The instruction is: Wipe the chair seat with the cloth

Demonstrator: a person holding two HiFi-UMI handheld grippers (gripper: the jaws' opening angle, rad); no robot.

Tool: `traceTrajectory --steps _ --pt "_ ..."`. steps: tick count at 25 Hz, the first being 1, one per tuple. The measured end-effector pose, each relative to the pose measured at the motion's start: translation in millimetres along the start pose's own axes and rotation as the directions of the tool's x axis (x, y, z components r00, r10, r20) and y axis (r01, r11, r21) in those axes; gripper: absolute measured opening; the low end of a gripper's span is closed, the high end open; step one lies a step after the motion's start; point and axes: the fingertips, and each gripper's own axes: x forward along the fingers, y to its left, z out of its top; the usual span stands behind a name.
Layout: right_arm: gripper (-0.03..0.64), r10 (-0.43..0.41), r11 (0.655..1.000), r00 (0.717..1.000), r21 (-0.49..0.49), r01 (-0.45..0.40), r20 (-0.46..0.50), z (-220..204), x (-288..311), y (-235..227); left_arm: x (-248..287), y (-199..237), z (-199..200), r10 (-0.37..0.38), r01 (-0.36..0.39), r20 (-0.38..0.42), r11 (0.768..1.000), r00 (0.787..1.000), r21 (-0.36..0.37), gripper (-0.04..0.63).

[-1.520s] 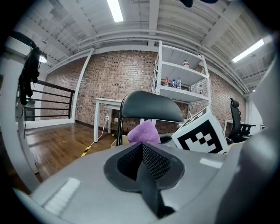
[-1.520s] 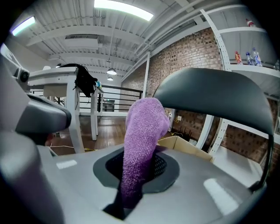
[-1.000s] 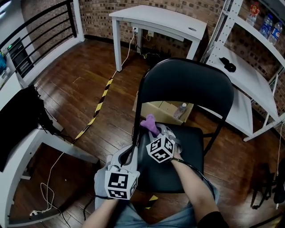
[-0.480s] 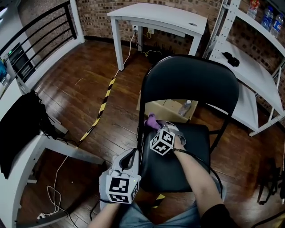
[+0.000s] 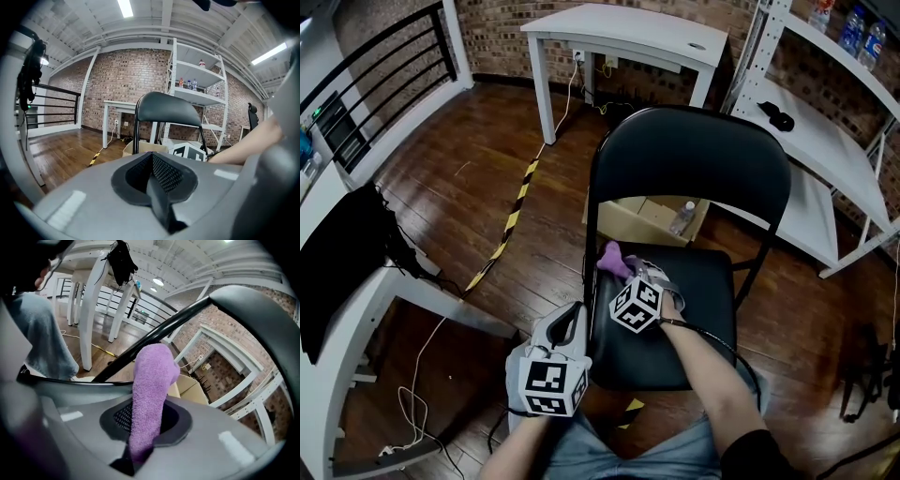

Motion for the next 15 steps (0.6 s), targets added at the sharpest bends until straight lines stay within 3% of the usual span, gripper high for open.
traceTrajectory --steps 15 --pt "0.046 0.064 0.997 0.995 0.03 -0.066 0.08 -21 -95 102 -30 -39 -15 -0.021 0.021 0.003 1.0 1.0 0.005 0.005"
